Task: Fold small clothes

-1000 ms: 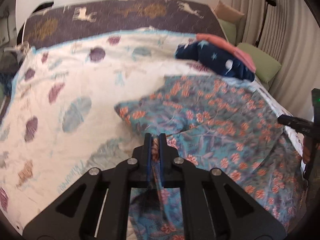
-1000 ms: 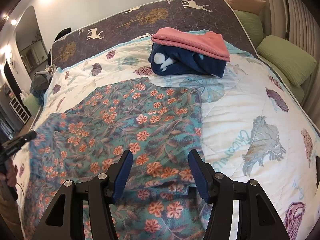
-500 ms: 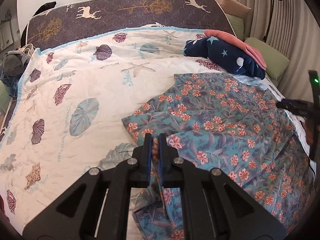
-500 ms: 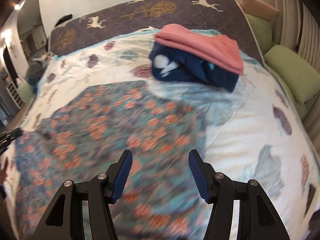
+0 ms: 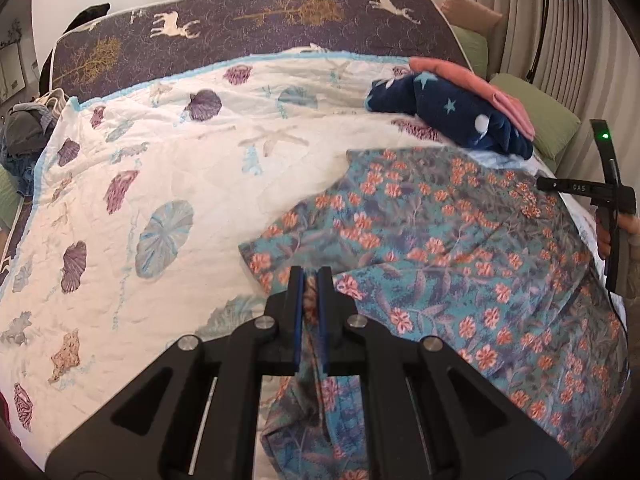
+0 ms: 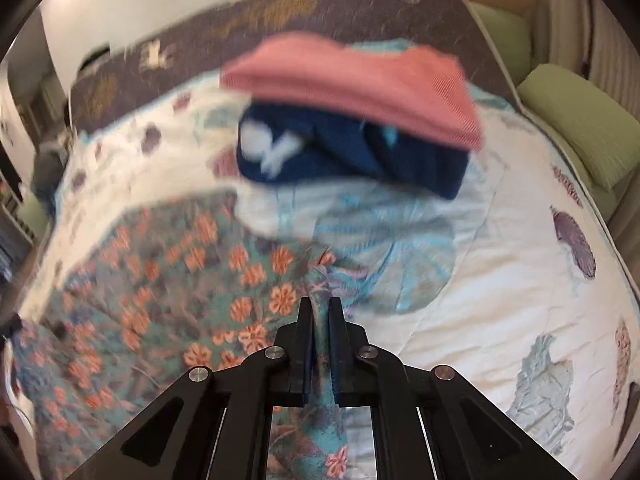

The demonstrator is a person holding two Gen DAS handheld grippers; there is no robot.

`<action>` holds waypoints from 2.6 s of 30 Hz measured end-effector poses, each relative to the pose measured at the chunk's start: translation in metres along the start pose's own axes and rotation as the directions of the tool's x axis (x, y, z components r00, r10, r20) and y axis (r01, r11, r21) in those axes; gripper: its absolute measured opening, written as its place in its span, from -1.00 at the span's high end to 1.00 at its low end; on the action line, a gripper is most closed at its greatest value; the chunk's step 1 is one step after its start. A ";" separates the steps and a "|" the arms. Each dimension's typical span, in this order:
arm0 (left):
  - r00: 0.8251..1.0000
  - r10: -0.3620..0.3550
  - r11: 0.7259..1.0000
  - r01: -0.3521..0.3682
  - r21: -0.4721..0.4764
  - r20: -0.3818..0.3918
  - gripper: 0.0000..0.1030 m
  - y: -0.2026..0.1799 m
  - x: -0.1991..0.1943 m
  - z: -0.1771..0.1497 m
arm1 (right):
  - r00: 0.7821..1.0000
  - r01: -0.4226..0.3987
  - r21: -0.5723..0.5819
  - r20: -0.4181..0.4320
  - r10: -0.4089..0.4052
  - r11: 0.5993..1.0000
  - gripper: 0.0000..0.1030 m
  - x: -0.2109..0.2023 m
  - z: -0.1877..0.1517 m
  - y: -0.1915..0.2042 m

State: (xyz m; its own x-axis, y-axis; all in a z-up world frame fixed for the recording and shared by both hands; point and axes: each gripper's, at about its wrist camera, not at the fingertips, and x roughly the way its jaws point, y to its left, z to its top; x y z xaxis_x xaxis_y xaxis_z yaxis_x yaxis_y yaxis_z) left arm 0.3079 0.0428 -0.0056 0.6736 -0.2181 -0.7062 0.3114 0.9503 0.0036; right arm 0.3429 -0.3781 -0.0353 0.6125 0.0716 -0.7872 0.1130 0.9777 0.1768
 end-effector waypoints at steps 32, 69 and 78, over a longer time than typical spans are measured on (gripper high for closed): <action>0.987 -0.046 0.988 0.022 -0.152 -0.156 0.66 0.032 0.079 0.000 | 0.992 -0.109 0.355 -0.026 0.126 0.929 0.88 0.028 0.000 -0.090; 0.979 -0.102 0.984 0.073 -0.164 -0.179 -0.08 0.012 -0.089 -0.181 | 0.963 -0.228 0.274 -0.076 0.257 0.934 0.18 -0.179 -0.252 -0.047; 0.974 -0.120 0.984 0.091 -0.156 -0.192 -0.13 0.002 -0.121 -0.213 | 0.937 -0.309 0.223 -0.094 0.336 0.925 0.04 -0.199 -0.295 -0.038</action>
State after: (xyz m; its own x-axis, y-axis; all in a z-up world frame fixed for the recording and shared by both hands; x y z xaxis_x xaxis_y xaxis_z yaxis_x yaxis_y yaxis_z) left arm 0.0837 0.1183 -0.0709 0.4897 -0.2841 -0.8243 0.2633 0.9495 -0.1709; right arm -0.0145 -0.3717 -0.0597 0.5383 0.4142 -0.7340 0.0896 0.8378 0.5385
